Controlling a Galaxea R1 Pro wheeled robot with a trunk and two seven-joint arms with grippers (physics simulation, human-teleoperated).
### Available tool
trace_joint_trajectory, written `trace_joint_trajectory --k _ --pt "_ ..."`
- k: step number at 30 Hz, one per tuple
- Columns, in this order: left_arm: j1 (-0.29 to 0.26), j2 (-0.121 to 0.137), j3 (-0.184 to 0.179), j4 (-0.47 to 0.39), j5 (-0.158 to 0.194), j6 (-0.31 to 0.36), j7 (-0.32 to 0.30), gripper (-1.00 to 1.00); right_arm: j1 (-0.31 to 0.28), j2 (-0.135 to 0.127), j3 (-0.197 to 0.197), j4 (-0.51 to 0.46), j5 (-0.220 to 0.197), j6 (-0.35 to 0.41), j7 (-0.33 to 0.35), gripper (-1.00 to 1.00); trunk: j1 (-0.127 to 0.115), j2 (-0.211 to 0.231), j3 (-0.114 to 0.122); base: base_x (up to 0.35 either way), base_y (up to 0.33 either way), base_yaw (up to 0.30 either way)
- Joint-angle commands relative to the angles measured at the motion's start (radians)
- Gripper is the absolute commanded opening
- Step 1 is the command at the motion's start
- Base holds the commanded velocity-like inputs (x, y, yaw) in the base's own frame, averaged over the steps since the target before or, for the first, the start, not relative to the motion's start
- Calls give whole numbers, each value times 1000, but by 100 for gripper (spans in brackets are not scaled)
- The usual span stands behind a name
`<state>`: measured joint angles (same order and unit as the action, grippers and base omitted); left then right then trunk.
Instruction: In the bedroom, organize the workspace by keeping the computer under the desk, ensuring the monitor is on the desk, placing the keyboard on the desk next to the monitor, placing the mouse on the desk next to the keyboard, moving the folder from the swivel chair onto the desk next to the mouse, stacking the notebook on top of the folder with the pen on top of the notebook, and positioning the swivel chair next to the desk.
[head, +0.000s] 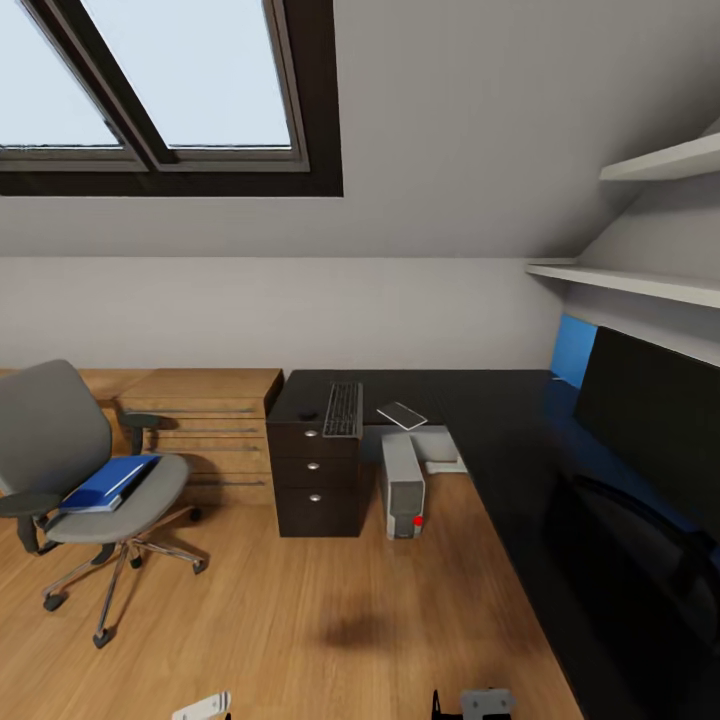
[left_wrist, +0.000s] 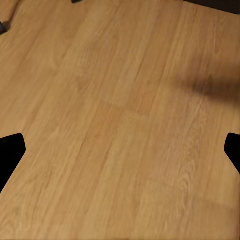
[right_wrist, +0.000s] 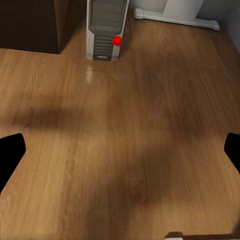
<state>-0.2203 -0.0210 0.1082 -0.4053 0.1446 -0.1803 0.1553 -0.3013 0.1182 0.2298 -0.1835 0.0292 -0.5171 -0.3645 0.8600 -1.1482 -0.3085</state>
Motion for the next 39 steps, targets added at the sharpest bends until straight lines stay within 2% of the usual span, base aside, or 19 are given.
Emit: trace_joint_trajectory --k 1,9,17,27,39 --pt "-1 0 0 0 9 -3 0 100 -1 0 6 1 3 0 -10 100 0 -1 -1 34 9 0" --pt "-1 1 0 0 10 -6 -2 100 -1 1 6 1 3 0 -10 100 0 -1 -1 29 21 0" --pt "-1 1 1 0 10 -7 -2 100 -1 1 6 1 3 0 -10 100 0 -1 -1 186 180 0" --pt "-1 1 1 0 10 -8 -2 100 -1 1 6 1 3 0 -10 100 0 -1 -1 283 148 0" --pt "-1 0 -1 0 9 -9 -2 100 -1 0 5 1 4 0 -10 100 0 -1 -1 324 18 0"
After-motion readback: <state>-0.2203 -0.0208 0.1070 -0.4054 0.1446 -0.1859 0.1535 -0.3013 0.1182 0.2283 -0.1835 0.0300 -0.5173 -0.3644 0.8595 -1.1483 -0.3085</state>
